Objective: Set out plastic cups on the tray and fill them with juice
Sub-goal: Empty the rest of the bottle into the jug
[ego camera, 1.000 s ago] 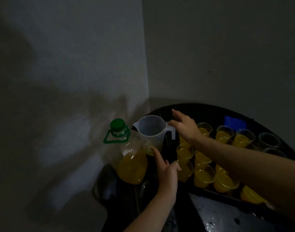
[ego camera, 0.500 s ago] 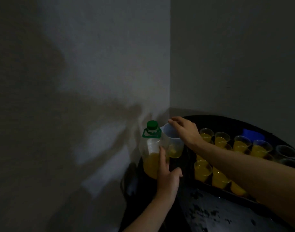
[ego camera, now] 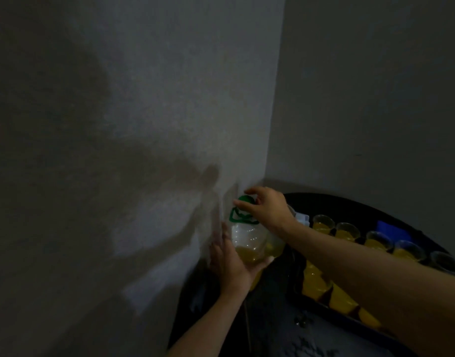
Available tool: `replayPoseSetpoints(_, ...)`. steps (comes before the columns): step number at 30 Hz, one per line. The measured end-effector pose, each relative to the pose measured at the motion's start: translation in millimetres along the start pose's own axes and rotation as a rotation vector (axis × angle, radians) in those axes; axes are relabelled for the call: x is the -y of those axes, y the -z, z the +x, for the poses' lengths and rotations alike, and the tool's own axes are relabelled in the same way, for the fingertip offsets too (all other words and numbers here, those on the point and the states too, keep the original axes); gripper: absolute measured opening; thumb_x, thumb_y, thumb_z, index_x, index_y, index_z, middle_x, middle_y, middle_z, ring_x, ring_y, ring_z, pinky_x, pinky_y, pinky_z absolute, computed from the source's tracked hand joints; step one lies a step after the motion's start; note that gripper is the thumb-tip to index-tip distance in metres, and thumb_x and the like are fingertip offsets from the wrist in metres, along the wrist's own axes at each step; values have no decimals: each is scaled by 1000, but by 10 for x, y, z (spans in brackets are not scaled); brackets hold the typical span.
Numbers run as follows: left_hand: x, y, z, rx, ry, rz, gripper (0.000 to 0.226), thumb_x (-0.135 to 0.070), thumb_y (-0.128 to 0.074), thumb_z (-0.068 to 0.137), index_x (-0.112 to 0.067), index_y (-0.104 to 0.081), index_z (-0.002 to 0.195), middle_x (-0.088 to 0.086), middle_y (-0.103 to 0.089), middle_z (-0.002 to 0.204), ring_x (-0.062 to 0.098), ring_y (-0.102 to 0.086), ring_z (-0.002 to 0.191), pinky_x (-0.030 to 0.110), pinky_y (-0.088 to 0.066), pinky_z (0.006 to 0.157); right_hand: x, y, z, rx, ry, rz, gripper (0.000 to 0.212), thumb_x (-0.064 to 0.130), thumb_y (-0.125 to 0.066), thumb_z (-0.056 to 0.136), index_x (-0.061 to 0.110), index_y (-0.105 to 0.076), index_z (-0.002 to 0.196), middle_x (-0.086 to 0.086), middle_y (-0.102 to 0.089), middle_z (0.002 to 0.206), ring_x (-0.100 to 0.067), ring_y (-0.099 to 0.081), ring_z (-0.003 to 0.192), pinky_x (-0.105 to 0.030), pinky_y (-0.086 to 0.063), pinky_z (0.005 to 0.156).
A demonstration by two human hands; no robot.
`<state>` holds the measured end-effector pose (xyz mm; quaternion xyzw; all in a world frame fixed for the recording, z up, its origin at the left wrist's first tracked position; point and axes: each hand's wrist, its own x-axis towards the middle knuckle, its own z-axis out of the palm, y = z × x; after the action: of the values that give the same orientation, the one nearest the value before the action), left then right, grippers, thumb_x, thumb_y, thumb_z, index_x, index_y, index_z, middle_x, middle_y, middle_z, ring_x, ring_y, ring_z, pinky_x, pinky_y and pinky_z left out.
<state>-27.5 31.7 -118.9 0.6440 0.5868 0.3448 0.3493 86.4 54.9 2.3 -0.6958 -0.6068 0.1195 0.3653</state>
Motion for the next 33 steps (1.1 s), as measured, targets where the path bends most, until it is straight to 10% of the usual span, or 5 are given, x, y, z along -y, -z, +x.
replayPoseSetpoints(16,214,-138,42,-96,-196,-105,125,-14,-94,64,-21,-14,159,11,-29,155,-2,-22,127,18,-24,109,-167,-1,291,186,340,-362,35,48,-60,94,14,-59,100,-3,-65,92,-20,-60,79,-42,-52,71)
replayPoseSetpoints(33,206,-133,94,-77,-139,-45,131,-23,-98,58,-28,-16,160,10,-36,152,30,-45,137,36,-40,109,-85,256,391,479,509,-534,38,37,-53,97,25,-50,133,6,-42,107,-15,-50,86,-34,-46,74)
